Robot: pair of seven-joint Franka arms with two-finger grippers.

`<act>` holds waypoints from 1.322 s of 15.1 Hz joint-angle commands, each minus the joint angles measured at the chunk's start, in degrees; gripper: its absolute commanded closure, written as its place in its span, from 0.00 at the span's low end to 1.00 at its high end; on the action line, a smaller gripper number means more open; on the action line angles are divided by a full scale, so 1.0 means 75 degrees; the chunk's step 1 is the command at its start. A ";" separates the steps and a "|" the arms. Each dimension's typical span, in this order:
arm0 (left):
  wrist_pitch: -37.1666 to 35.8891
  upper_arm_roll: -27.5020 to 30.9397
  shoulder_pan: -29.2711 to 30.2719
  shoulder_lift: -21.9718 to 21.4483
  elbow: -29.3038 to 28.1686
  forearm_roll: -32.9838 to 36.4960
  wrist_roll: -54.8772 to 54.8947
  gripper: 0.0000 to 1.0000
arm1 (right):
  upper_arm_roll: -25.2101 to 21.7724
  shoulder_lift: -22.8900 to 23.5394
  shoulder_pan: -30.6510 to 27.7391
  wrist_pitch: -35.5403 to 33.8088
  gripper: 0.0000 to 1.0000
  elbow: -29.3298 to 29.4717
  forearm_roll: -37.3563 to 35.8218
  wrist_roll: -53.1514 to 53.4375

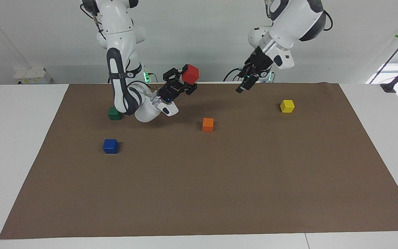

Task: Transfer red block to right arm and stack on blue block
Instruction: 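Open the left gripper and withdraw it while the right gripper holds, then carry the red cube with the right gripper above the blue cube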

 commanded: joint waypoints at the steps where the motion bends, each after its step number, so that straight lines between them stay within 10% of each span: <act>1: -0.0201 -0.0088 0.0399 -0.0036 0.0027 0.1554 0.2074 0.00 | -0.0001 -0.0603 -0.0577 0.0692 1.00 0.0020 -0.0820 0.0460; 8: -0.1081 0.0088 0.1113 0.0081 0.0390 0.3554 0.7856 0.00 | -0.0001 -0.2325 -0.1727 0.2602 1.00 0.0277 -0.3025 0.2028; 14: -0.2312 0.0123 0.1080 0.2246 0.3013 0.4161 0.7989 0.00 | -0.0012 -0.3170 -0.2371 0.3108 1.00 0.1003 -0.4888 0.3247; 20: -0.2042 0.0706 0.0895 0.1874 0.2185 0.3612 0.8024 0.00 | -0.0012 -0.3687 -0.2583 0.3472 1.00 0.2372 -0.7545 0.4736</act>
